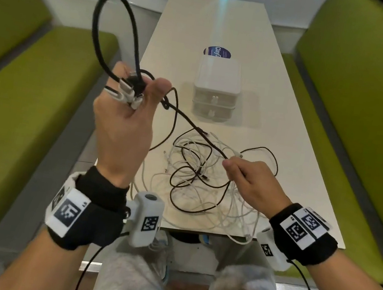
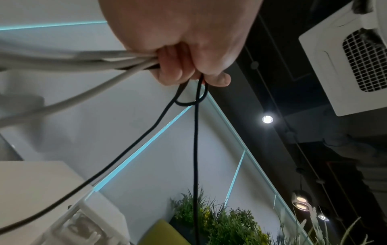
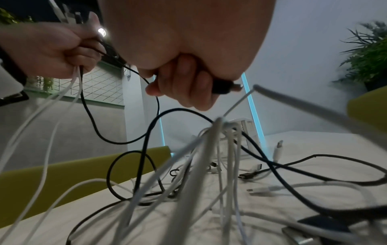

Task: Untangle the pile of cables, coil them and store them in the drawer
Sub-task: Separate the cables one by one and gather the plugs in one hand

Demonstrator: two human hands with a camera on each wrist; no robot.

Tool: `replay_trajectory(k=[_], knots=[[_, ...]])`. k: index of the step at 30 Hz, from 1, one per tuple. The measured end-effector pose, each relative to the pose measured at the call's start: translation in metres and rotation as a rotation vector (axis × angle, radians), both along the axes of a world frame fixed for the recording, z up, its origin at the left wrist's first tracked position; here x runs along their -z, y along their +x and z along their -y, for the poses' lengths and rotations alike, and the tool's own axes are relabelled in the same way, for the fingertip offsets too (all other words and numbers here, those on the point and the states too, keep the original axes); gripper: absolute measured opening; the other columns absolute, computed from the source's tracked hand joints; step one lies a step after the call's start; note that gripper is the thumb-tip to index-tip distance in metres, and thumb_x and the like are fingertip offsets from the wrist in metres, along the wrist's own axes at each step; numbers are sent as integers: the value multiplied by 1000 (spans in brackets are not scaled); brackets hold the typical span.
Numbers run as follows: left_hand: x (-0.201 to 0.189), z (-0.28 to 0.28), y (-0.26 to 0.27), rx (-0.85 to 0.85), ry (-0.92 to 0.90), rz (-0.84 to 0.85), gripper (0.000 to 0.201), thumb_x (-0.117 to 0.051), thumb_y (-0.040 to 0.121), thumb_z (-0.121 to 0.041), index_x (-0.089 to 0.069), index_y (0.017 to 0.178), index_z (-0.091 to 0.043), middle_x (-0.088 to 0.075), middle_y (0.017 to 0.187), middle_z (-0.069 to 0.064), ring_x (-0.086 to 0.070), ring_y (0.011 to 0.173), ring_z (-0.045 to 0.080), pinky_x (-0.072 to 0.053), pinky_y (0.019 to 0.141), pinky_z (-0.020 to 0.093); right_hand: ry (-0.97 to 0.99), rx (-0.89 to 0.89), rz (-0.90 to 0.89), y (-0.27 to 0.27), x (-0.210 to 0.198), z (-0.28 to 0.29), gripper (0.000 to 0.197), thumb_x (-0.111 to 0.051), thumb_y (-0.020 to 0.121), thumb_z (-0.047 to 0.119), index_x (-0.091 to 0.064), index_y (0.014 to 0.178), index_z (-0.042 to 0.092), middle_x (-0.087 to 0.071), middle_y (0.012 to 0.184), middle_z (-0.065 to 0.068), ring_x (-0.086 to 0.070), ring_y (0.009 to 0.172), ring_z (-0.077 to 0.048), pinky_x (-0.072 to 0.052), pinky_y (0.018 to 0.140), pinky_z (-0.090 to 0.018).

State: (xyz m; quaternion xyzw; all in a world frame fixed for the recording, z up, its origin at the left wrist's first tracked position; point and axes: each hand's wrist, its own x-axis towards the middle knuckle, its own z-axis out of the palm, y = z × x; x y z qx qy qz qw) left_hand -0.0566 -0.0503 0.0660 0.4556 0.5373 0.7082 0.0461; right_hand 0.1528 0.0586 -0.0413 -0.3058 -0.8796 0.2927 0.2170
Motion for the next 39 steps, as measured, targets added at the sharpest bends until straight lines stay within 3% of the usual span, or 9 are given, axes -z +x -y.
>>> replay_trajectory(k=[7, 11, 16, 19, 21, 24, 29, 33, 39], knots=[[0, 11, 33, 154, -100, -153, 23, -64, 86, -43, -46, 82, -31, -69, 76, -10, -69, 74, 6, -56, 66, 35, -424, -131, 20, -5, -7, 18, 55, -36, 101, 50, -63, 72, 12, -54, 47, 1, -50, 45, -14, -43, 56, -32], [6, 20, 50, 247, -273, -226, 23, -67, 82, -41, -48, 78, -28, -70, 75, -10, -66, 68, 7, -52, 61, 37, -618, -262, 24, -13, -6, 37, 47, -44, 101, 42, -68, 84, 5, -69, 64, -13, -60, 55, -22, -49, 58, -34], [15, 37, 57, 426, -469, -154, 33, -72, 76, -48, -53, 75, -21, -71, 79, -10, -65, 69, 7, -52, 65, 28, -614, -356, 181, -15, -6, 57, 37, -53, 97, 42, -74, 94, 11, -75, 83, -5, -69, 78, -28, -56, 77, -44], [17, 49, 56, 519, -537, -186, 26, -74, 77, -40, -58, 75, -21, -70, 76, -13, -62, 67, 5, -48, 62, 23, -575, -453, 360, -12, -5, 67, 23, -62, 93, 34, -74, 102, 16, -75, 92, 4, -69, 84, -16, -56, 84, -42], [15, 56, 54, 582, -598, -205, 22, -79, 75, -35, -58, 73, -31, -70, 76, -10, -64, 69, 9, -50, 65, 31, -523, -514, 510, -9, -7, 72, 24, -61, 93, 19, -69, 116, 15, -69, 106, 4, -66, 96, -7, -52, 92, -29], [9, 69, 51, 673, -650, -246, 24, -85, 68, -23, -65, 80, -24, -62, 63, -24, -57, 61, -5, -40, 61, 9, -351, -521, 694, -3, -8, 76, 37, -52, 94, 8, -60, 129, 18, -65, 121, 2, -60, 107, -7, -43, 84, -6], [-3, 78, 41, 735, -673, -212, 33, -66, 76, -31, -72, 104, -15, -59, 58, -26, -52, 59, -10, -37, 65, 5, -250, -453, 936, 8, -1, 66, 31, -50, 89, 12, -72, 107, 25, -71, 104, 10, -62, 92, -10, -52, 86, -26], [-7, 80, 41, 775, -687, -238, 45, -61, 79, -30, -57, 125, -31, -62, 61, -29, -55, 66, -13, -40, 74, 3, -231, -339, 880, 18, -11, 56, 23, -50, 94, 16, -70, 103, 24, -61, 85, 16, -59, 80, -8, -49, 81, -24], [0, 77, 44, 820, -564, -26, 29, -65, 86, -19, -68, 113, -31, -61, 62, -16, -34, 56, 7, -31, 56, 16, -116, -265, 623, 21, -28, 46, 16, -52, 93, 24, -65, 95, 32, -71, 83, 9, -57, 69, 3, -46, 71, -19]])
